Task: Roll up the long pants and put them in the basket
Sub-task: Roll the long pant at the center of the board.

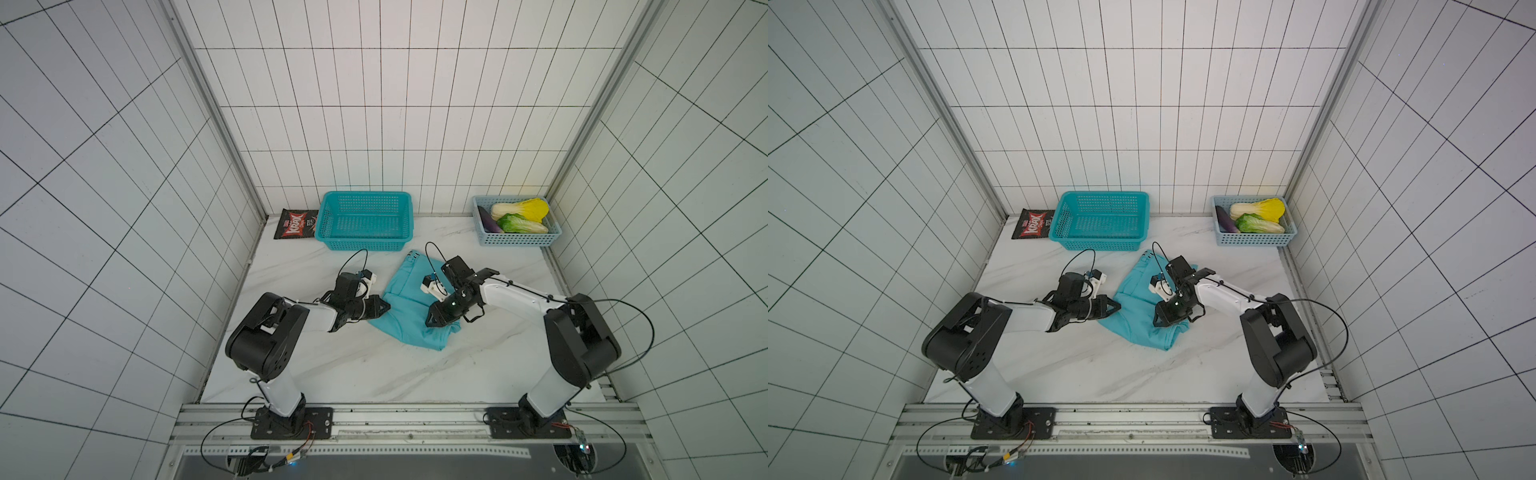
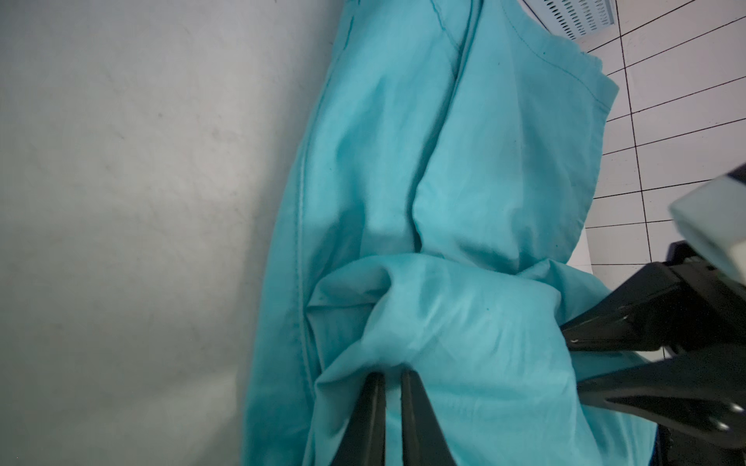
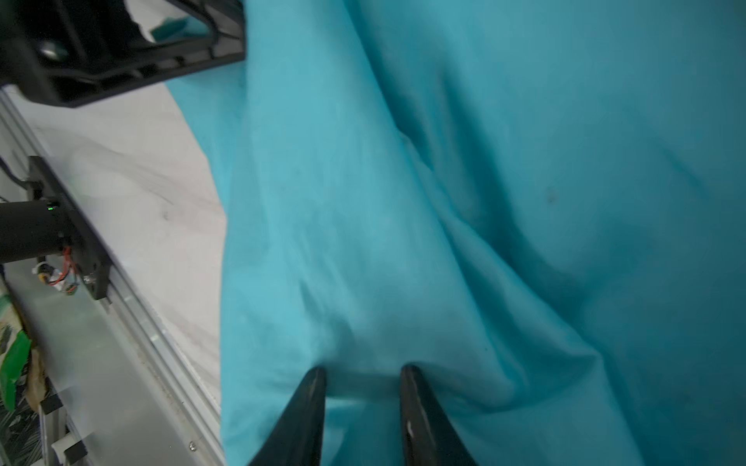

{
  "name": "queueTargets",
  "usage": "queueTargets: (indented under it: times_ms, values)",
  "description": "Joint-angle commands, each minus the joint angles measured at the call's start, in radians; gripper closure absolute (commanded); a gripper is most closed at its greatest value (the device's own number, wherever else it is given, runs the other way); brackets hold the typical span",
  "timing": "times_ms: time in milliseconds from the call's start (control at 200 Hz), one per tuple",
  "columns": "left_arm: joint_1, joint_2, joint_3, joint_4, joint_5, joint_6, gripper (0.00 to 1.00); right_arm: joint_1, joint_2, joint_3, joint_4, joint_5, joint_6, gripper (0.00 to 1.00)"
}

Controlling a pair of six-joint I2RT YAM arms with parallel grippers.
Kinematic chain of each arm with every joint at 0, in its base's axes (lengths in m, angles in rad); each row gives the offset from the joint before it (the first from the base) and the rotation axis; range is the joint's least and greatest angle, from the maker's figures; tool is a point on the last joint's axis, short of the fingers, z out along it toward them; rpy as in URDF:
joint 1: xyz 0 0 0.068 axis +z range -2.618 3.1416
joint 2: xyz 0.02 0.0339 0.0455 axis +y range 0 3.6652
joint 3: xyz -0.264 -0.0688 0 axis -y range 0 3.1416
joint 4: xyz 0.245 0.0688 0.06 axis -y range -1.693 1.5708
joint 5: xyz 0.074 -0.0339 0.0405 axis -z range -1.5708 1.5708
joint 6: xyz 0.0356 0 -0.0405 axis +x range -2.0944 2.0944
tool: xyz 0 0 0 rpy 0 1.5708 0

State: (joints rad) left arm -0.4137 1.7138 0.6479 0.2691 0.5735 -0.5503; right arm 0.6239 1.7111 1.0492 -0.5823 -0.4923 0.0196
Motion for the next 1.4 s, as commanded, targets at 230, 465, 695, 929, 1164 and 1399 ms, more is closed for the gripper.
queueTargets:
  times_ms: [230, 465, 695, 929, 1164, 1399]
  values:
    - [0.024, -0.100, -0.019, -0.107, -0.033, 0.025, 0.86, -0.009, 0.011, 0.015, 0.019, 0.405, 0.094, 0.50]
    - [0.023, -0.105, -0.012, -0.111, 0.000, 0.024, 0.86, 0.384, -0.325, -0.004, 0.049, 0.849, -0.070, 0.25]
    - [0.038, -0.174, -0.009, -0.149, 0.006, 0.026, 0.85, 0.664, -0.235, -0.150, 0.155, 1.040, -0.136, 0.21]
    - [0.069, -0.216, 0.003, -0.183, 0.036, 0.038, 0.85, 0.737, -0.013, -0.157, 0.228, 1.221, -0.144, 0.19]
    - [0.090, -0.217, -0.004, -0.122, 0.088, -0.017, 0.84, 0.738, 0.176, -0.098, 0.221, 1.322, -0.143, 0.17]
    - [0.104, -0.255, -0.008, -0.112, 0.108, -0.029, 0.84, 0.673, 0.438, 0.012, 0.235, 1.516, -0.178, 0.18]
